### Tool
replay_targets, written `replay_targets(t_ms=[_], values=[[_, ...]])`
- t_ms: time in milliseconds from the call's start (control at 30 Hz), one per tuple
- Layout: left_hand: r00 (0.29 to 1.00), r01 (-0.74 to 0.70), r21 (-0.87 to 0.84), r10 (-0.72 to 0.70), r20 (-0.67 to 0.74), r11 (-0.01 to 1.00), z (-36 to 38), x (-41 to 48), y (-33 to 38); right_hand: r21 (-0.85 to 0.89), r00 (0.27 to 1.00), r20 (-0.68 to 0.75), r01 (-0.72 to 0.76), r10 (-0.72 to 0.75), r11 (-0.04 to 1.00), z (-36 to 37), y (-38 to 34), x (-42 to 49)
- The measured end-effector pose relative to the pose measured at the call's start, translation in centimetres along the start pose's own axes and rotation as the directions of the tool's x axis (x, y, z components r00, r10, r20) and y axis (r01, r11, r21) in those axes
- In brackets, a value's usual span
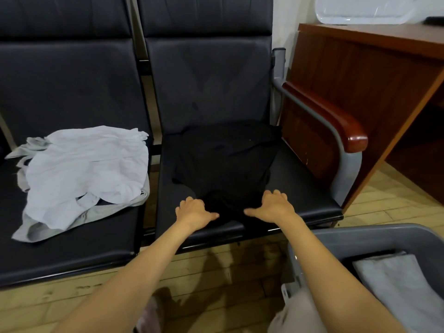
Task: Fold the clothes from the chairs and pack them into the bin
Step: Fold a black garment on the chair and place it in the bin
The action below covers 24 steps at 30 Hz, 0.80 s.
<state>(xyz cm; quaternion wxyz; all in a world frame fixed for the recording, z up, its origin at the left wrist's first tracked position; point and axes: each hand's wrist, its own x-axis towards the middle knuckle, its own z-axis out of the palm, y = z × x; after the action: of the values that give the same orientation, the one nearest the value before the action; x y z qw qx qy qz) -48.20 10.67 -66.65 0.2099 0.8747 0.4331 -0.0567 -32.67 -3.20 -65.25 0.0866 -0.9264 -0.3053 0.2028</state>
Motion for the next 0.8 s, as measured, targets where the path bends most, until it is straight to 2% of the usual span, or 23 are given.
replay_targets(t_ms=[33, 67, 100, 133, 200, 233, 267, 300, 333, 367, 400, 433, 467, 500, 533, 567, 633, 700, 800], values=[[1.000, -0.018, -0.156, 0.016, -0.010, 0.988, 0.0, -0.3, -0.1, -0.056, 1.000, 0.015, -0.001, 0.002, 0.998, 0.0, 0.1, -0.2], [0.999, -0.031, -0.383, 0.024, -0.023, 0.923, -0.1, -0.5, -0.2, -0.056, 0.999, -0.039, 0.033, -0.035, 0.998, 0.0, 0.0, -0.5], [1.000, -0.028, -0.621, 0.020, -0.020, 0.784, -0.4, -0.8, -0.1, 0.010, 0.986, -0.141, 0.092, -0.089, 0.996, 0.0, -0.1, -0.7], [1.000, -0.018, -0.815, 0.019, -0.008, 0.580, -1.1, -1.2, 0.0, 0.151, 0.956, -0.267, 0.166, -0.121, 0.975, -0.1, -0.2, -1.1], [0.999, 0.035, -0.982, 0.001, 0.036, 0.185, -2.9, -2.1, 0.0, 0.487, 0.885, -0.462, 0.309, -0.059, 0.817, -1.0, -0.5, -2.0], [0.998, 0.064, -0.994, 0.011, 0.065, 0.084, -4.0, -2.7, -0.2, 0.578, 0.852, -0.524, 0.365, -0.010, 0.730, -1.7, -0.8, -2.5], [0.995, 0.088, -0.991, 0.041, 0.092, 0.099, -5.1, -3.4, -0.7, 0.639, 0.837, -0.548, 0.402, 0.020, 0.655, -2.4, -1.0, -3.0], [0.988, 0.107, -0.972, 0.087, 0.127, 0.208, -6.3, -4.0, -1.5, 0.696, 0.848, -0.529, 0.414, 0.029, 0.586, -3.0, -1.2, -3.3], [0.973, 0.119, -0.925, 0.142, 0.180, 0.360, -7.4, -4.5, -2.3, 0.762, 0.890, -0.455, 0.381, 0.015, 0.524, -3.4, -1.2, -3.4], [0.947, 0.122, -0.846, 0.193, 0.256, 0.519, -8.2, -5.0, -3.3, 0.806, 0.942, -0.335, 0.291, -0.008, 0.515, -3.7, -1.0, -3.6], [0.918, 0.118, -0.726, 0.205, 0.340, 0.678, -8.8, -5.3, -4.1, 0.784, 0.980, -0.196, 0.176, -0.032, 0.595, -3.8, -0.7, -3.8], [0.902, 0.108, -0.566, 0.159, 0.402, 0.817, -8.9, -5.4, -4.9, 0.675, 0.996, -0.065, 0.084, -0.055, 0.733, -3.6, -0.1, -3.8], [0.906, 0.101, -0.387, 0.076, 0.416, 0.916, -8.5, -5.1, -5.6, 0.505, 0.998, 0.034, 0.030, -0.055, 0.863, -3.3, 0.5, -3.8], [0.932, 0.087, -0.228, 0.001, 0.362, 0.970, -7.9, -4.5, -6.1, 0.341, 0.996, 0.082, 0.015, -0.045, 0.940, -3.0, 1.0, -3.8], [0.965, 0.064, -0.128, -0.029, 0.259, 0.990, -7.2, -4.0, -6.4, 0.250, 0.996, 0.080, 0.013, -0.034, 0.968, -2.9, 1.2, -3.9], [0.990, 0.021, -0.089, -0.009, 0.142, 0.996, -6.4, -3.5, -6.4, 0.262, 0.998, 0.053, 0.008, -0.022, 0.965, -2.7, 1.4, -3.7], [0.998, -0.060, -0.129, 0.058, -0.021, 0.990, -5.4, -3.1, -5.8, 0.407, 1.000, 0.006, -0.008, 0.006, 0.913, -2.7, 1.6, -3.3], [0.994, -0.092, -0.193, 0.079, -0.076, 0.977, -4.7, -3.1, -4.2, 0.466, 1.000, -0.006, -0.021, 0.027, 0.884, -2.6, 1.6, -3.0], [0.989, -0.139, -0.150, 0.131, -0.061, 0.979, -3.0, -3.5, -1.7, 0.400, 0.999, -0.006, -0.043, 0.050, 0.916, -1.8, 1.8, -2.1]])
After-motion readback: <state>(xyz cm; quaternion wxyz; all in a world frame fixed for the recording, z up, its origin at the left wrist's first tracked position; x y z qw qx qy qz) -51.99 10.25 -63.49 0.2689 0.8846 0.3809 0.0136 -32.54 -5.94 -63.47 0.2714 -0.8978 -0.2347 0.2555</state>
